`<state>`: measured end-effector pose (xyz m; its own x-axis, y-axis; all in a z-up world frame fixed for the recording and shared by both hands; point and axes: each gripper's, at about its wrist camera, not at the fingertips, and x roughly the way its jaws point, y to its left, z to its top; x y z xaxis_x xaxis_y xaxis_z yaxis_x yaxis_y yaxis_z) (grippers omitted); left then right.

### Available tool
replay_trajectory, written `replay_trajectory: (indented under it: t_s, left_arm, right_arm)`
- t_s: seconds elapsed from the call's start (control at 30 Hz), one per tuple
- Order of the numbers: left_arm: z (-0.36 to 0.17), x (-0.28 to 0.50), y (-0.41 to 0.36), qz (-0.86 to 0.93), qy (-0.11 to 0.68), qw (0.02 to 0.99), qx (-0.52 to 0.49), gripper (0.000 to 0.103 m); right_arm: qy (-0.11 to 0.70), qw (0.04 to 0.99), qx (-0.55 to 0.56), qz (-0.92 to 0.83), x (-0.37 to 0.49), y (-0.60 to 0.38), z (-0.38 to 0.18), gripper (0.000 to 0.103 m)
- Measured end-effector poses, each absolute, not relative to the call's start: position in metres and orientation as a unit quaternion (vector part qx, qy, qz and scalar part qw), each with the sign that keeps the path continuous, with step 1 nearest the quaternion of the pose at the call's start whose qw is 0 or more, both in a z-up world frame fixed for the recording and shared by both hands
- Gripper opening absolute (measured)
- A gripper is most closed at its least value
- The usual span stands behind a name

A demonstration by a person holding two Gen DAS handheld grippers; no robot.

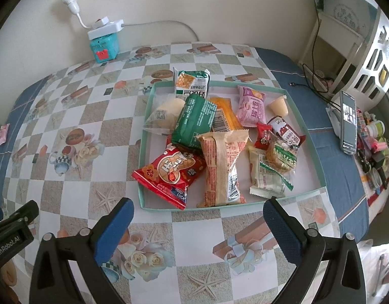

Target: Organize snacks

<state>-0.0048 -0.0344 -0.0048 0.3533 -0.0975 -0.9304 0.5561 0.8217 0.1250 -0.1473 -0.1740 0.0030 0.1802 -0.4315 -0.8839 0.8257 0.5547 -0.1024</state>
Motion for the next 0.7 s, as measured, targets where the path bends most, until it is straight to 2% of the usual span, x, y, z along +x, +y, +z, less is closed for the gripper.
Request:
replay_trajectory:
  t_s: [0.7]
  left_arm:
    - [-0.0083, -0.0046, -0.0312, -0.204, 0.532, 0.793, 0.216, 0.098]
  right_arm:
    - [0.480, 0.740, 0.206, -0.424, -0.1470, -0.1744, 0.0025, 0.103]
